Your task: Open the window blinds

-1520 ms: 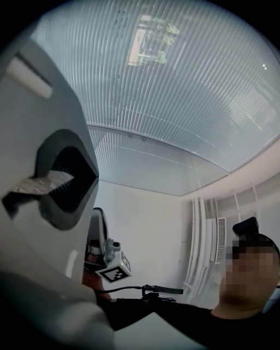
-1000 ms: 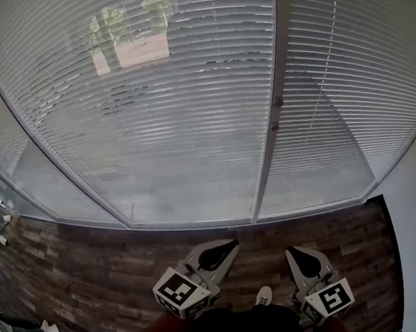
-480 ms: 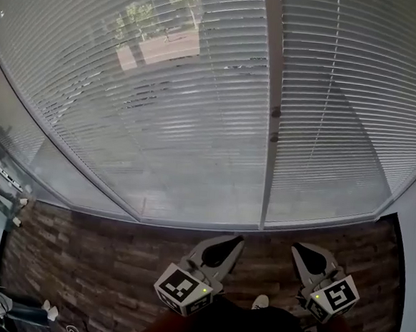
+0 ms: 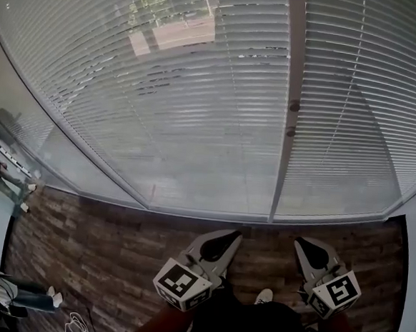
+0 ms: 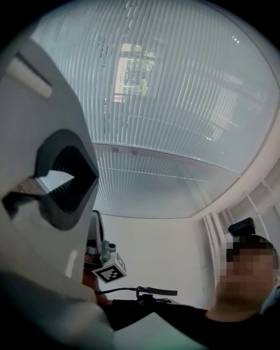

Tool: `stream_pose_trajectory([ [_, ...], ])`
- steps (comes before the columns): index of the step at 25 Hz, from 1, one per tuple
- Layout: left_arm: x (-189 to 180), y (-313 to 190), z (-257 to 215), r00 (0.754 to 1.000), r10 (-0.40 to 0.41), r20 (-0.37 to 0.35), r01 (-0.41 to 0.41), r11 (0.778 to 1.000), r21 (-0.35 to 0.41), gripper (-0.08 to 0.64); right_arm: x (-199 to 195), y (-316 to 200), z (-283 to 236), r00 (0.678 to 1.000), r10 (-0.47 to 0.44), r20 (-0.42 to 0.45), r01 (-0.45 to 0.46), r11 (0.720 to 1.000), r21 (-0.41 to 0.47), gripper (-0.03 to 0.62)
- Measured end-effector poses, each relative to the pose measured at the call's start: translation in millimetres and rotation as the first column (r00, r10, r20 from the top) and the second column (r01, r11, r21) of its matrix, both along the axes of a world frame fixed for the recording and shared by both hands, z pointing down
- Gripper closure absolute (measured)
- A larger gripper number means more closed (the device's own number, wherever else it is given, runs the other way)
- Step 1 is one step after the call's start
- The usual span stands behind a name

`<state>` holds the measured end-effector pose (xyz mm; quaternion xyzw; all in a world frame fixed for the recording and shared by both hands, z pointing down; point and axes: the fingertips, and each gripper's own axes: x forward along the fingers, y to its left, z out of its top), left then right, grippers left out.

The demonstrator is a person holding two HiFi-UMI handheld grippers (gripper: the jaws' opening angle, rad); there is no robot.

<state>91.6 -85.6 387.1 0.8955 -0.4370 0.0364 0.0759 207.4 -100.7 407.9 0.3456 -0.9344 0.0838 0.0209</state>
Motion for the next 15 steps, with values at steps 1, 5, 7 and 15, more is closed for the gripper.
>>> stream_pose_trajectory([
  [1,-6,-4,1,1.0,0.001,-0.004,-0.002,1.0,-0.006,0.56,-5,-3,-2,1.0,0.002,0.005,-0.002,1.0,0.006,0.566],
  [5,-30,-25,3,1.0,0.021,-0.014,-0.021,1.0,0.01,0.56,-24,-18,6,0.999,0.034,-0.027,-0.034,0.999,0.011,0.566],
  [7,-39,-35,3,0.999,0.04,-0.017,-0.04,0.999,0.027,0.56,-33,-26,10,0.998,0.049,-0.034,-0.048,0.999,0.018,0.566],
  [15,-92,-79,5,0.995,0.092,-0.027,-0.091,0.995,0.04,0.56,-85,-64,7,0.994,0.099,-0.045,-0.098,0.995,0.026,0.566],
])
